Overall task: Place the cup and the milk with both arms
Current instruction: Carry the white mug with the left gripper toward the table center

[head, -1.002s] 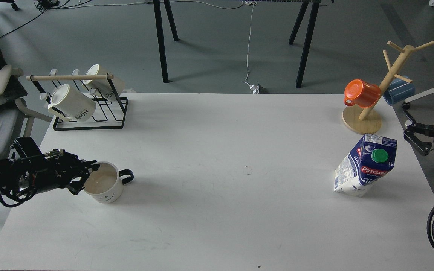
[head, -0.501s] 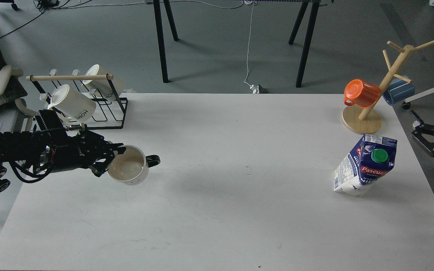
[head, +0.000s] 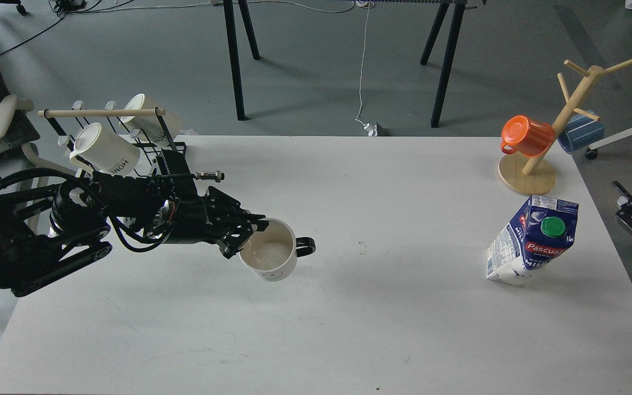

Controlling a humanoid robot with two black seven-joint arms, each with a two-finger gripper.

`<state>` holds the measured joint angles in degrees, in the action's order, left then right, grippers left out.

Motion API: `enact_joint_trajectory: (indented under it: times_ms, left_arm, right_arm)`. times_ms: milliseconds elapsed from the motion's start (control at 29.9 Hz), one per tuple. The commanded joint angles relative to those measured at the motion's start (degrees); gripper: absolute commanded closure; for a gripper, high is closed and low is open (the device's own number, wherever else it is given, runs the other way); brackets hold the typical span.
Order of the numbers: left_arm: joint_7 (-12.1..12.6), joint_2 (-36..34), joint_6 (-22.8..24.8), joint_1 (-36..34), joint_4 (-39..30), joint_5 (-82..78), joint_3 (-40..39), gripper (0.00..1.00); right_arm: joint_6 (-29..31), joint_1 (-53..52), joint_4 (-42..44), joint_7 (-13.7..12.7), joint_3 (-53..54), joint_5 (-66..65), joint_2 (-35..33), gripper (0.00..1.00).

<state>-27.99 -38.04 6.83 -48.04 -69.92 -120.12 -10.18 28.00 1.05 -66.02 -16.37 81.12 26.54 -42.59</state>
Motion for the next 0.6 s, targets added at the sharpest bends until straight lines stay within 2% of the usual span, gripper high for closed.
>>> enact_joint_trajectory:
  times_ms: [0,234,568]
  left_arm:
    - [0.0,3.1,-0.1,0.3,2.5,0.1,0.2,1.00]
    - [0.0,11.5,-0.3,0.6,8.7,0.1,0.5,1.00]
    - [0.0,13.1,-0.2,0.8,9.5,0.1,0.6,0.99]
  right_arm:
    - [0.0,0.0,0.1,0.0,0.0,0.0,-0.1,0.01]
    - [0.0,0.0,0.1,0.0,0.0,0.0,-0.6,0.01]
    - [0.0,0.0,0.3,0.1,0.0,0.0,-1.1,0.01]
